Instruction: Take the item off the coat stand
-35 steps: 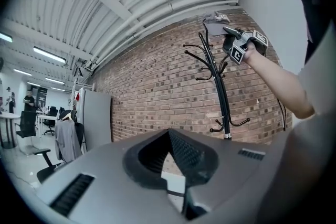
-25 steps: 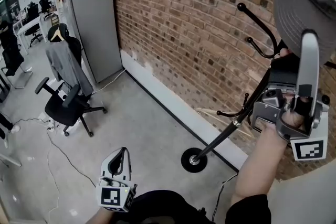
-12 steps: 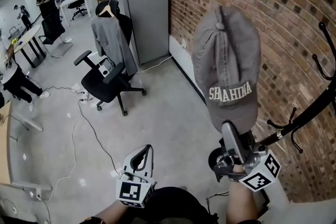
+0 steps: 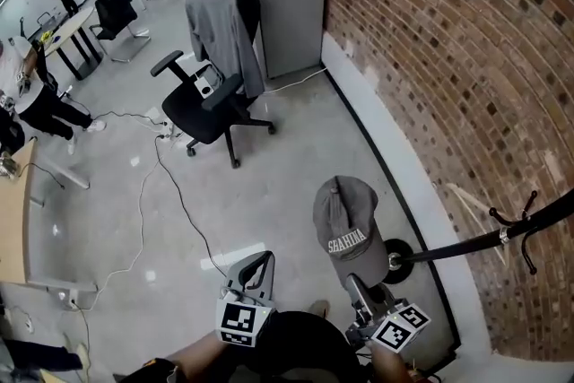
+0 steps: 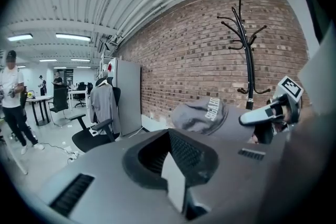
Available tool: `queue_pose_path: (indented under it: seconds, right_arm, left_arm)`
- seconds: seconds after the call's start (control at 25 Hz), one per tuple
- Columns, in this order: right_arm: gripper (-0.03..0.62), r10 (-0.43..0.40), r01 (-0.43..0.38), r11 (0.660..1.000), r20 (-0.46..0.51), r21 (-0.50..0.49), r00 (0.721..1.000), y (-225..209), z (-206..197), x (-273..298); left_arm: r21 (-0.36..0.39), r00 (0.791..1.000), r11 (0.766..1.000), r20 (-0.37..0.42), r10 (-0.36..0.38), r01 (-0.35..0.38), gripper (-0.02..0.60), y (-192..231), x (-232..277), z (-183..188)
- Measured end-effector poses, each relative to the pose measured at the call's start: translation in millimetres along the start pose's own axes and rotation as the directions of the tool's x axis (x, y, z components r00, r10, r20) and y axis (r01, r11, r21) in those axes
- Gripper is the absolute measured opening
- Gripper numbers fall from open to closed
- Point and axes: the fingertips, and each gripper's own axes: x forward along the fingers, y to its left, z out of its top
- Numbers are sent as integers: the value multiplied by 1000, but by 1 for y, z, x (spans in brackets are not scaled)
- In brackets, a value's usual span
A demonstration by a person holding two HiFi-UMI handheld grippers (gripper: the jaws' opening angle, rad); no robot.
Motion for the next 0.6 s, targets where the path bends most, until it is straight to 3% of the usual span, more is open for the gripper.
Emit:
queue_pose_path:
  seconds: [0.12,0.32,0.6]
  right_arm:
    - [31,-22,21,999,-36,-31,999,2,-18,0]
    - [31,-50,44,992,-46,-115,998,11,-14,11]
    - [31,-70,61,988,-58,-138,996,20,-21,23]
  left_arm:
    - [-7,1000,1000,-11,-22,22,25,-2,3,-8]
    - [6,998,998,1,-56,56,25,-11,10,0]
    - [12,998,998,10,-60,60,25,-8,2,-2]
